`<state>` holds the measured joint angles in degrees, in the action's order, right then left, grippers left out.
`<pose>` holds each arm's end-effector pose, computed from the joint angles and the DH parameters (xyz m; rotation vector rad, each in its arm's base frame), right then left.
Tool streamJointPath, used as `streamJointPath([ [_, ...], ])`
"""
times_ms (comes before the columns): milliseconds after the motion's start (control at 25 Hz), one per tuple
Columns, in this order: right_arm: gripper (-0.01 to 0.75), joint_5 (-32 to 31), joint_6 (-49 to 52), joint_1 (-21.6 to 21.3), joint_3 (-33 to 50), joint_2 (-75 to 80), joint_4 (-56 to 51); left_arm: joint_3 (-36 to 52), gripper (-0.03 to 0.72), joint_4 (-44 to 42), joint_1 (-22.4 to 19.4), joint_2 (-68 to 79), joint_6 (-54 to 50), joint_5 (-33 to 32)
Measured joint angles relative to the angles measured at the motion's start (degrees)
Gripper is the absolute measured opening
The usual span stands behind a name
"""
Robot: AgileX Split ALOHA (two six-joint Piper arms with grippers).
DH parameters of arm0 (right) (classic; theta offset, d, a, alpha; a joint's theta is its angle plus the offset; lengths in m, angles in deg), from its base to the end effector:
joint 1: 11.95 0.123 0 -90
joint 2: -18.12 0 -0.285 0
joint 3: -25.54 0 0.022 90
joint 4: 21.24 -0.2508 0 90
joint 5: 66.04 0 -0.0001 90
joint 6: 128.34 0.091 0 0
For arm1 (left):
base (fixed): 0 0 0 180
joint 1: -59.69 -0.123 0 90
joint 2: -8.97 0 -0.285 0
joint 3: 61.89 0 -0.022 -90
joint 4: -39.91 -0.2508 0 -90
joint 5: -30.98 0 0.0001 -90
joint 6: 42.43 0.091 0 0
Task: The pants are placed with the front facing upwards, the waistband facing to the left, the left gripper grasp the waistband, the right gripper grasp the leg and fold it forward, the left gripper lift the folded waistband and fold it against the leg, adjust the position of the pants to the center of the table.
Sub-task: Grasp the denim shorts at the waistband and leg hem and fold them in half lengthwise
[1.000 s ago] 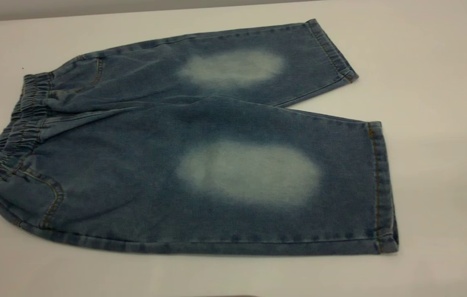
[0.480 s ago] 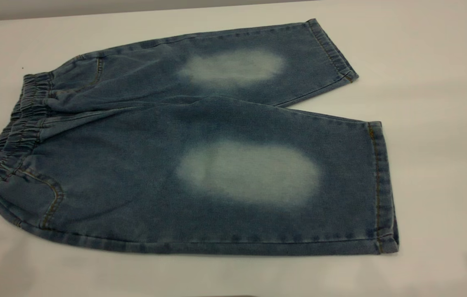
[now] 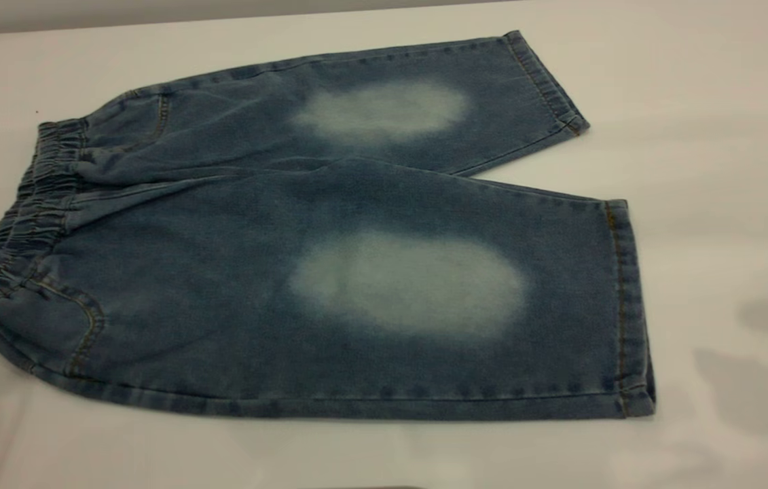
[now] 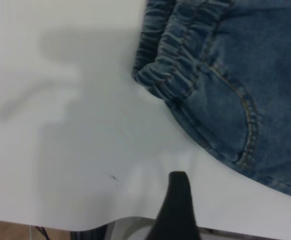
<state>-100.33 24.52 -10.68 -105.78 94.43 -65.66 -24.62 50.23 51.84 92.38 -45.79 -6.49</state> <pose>0.1903 0.0402 0.2010 0.1028 2.6219 0.6124 0.2277 0.0214 0.2133 -0.4352 2.7170 -0.1680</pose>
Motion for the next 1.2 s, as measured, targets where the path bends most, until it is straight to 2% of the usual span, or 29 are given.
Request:
streamJointPath([
  [320,0.491,3.7,-11.6,0.0,-0.1,6.0,-12.9,-0.4,0.575,8.7,-3.3,14.3,3.0,8.8],
  [520,0.491,4.1,-16.0,0.0,-0.2,6.2,-17.9,-0.6,0.568,10.6,-4.2,22.1,1.6,12.5],
  [840,0.491,4.2,-17.0,0.0,-0.3,6.2,-19.5,-0.8,0.563,12.4,-4.2,30.2,-0.2,19.2],
  [1200,0.491,4.3,-17.1,0.0,-0.3,6.2,-19.5,-4.5,0.551,14.8,-4.2,36.8,-0.1,20.3],
])
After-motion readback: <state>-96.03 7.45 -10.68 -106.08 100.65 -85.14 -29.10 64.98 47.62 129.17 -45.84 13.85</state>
